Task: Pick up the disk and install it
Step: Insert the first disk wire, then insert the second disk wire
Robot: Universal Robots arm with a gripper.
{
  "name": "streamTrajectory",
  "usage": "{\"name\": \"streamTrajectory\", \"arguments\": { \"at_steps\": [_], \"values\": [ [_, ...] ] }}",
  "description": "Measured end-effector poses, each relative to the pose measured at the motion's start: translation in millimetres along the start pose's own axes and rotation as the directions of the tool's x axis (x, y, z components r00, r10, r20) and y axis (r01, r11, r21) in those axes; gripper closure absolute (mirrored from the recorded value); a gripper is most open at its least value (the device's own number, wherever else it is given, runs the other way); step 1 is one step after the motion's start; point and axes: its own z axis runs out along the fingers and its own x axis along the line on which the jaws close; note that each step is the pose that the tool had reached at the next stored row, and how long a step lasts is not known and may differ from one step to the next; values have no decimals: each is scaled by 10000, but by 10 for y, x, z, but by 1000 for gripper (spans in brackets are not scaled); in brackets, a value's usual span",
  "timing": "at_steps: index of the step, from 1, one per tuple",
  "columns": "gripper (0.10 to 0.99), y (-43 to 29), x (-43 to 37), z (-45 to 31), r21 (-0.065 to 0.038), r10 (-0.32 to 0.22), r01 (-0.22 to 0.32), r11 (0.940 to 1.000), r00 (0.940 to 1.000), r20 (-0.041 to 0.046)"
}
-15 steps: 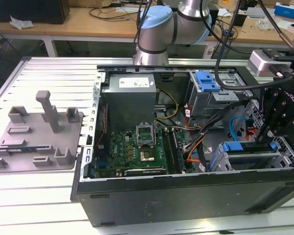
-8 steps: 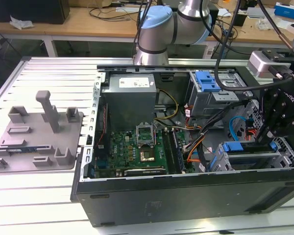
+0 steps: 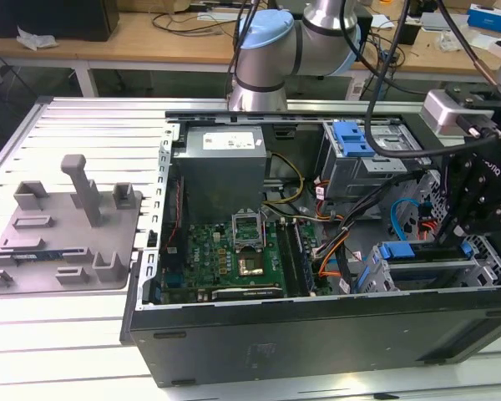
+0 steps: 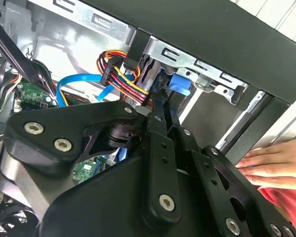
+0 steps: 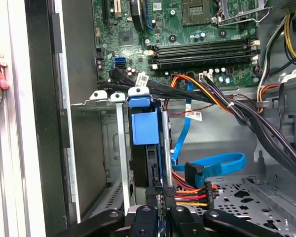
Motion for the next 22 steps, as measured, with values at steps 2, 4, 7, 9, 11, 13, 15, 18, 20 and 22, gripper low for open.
{"name": "streamTrajectory", "arguments": {
  "at_steps": [2,4,7,9,11,13,15,18,20,22],
  "values": [
    [922,0,1,21,1,0,0,10000,10000,-6],
    [725,2,-46,-200,12,1,-1,10000,9998,-195],
    [725,3,-54,-206,14,1,-1,10000,9998,-213],
    [725,3,-57,-207,14,2,-2,10000,9998,-219],
    [725,3,-59,-209,14,2,-2,10000,9997,-224],
    [725,3,-62,-211,14,2,-2,10000,9997,-230],
    [725,3,-66,-214,15,2,-2,10000,9997,-238],
    [725,3,-72,-217,16,2,-2,10000,9997,-251],
    [725,4,-79,-222,16,3,-3,10000,9996,-266],
    [725,4,-82,-224,17,4,-4,10000,9996,-274]
  ]
}}
